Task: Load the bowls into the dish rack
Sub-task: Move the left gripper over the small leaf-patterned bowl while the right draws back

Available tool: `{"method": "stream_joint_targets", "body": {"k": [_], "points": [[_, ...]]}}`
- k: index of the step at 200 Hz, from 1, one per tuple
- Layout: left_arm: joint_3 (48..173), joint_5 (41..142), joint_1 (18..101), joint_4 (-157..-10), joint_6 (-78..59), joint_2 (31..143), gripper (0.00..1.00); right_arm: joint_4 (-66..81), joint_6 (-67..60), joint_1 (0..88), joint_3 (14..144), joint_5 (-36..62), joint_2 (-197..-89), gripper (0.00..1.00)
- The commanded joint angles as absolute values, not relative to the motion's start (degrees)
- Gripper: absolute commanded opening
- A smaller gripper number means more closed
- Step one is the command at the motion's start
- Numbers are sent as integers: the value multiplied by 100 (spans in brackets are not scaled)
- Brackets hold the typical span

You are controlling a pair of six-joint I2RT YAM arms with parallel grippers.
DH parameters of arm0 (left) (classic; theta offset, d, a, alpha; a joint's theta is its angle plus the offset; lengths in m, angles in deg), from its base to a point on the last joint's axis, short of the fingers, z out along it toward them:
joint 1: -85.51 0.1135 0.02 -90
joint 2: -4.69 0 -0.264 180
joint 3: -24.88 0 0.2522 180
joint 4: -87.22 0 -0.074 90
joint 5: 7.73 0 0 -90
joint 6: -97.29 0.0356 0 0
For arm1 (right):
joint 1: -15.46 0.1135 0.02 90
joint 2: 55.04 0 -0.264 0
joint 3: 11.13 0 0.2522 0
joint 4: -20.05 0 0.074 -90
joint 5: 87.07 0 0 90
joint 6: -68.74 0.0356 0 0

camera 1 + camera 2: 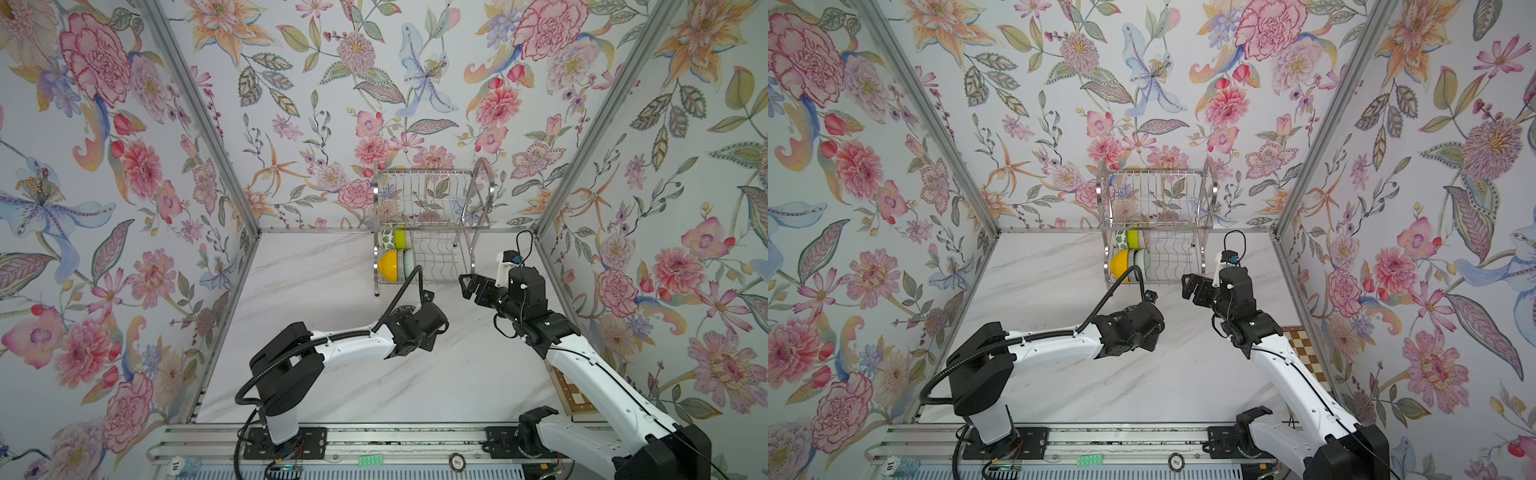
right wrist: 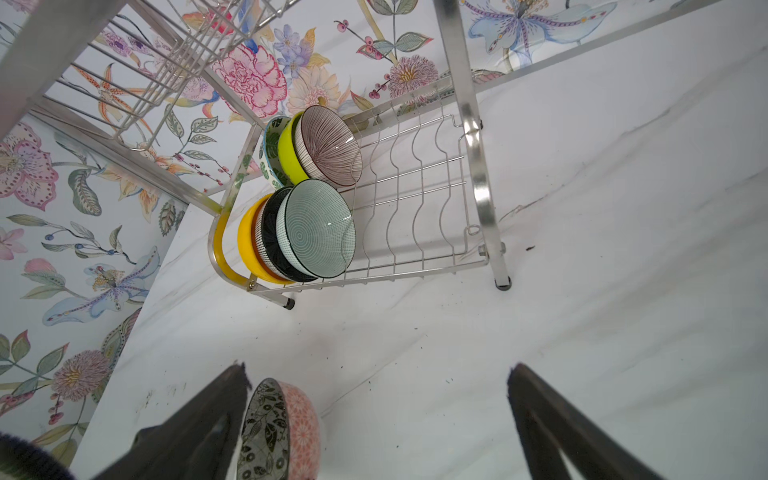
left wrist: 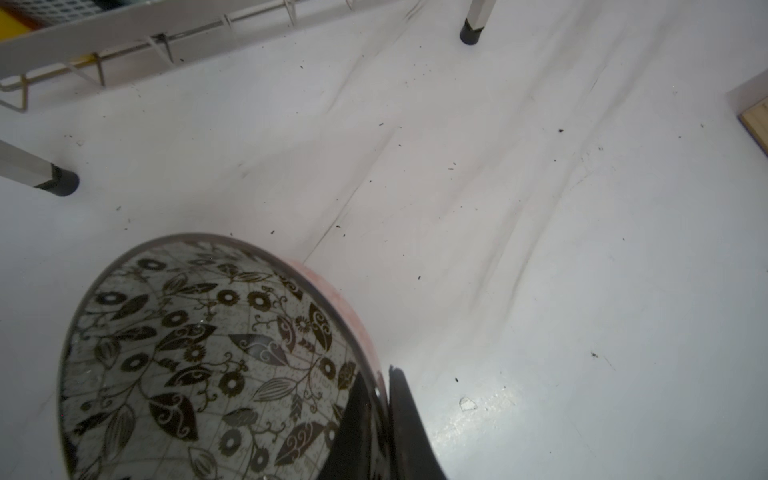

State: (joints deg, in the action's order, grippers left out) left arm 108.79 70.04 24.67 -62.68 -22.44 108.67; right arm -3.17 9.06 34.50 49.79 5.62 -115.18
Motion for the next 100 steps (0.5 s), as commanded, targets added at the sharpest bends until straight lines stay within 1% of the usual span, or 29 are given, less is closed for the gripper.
{"method": "stream_joint_targets", "body": {"k": [1, 60, 100], "points": [[11213, 6691, 2434, -5791, -1995, 11081, 5, -409, 1090, 3320, 4861, 770, -11407, 99], [11567, 6783, 2403, -5319, -1798, 11562, 12, -317, 1177, 3145, 4777, 924, -11400, 99], [11861, 6869, 2356, -5078, -1738, 11850, 21, -203, 1235, 3087, 4612, 976, -11356, 99]]}}
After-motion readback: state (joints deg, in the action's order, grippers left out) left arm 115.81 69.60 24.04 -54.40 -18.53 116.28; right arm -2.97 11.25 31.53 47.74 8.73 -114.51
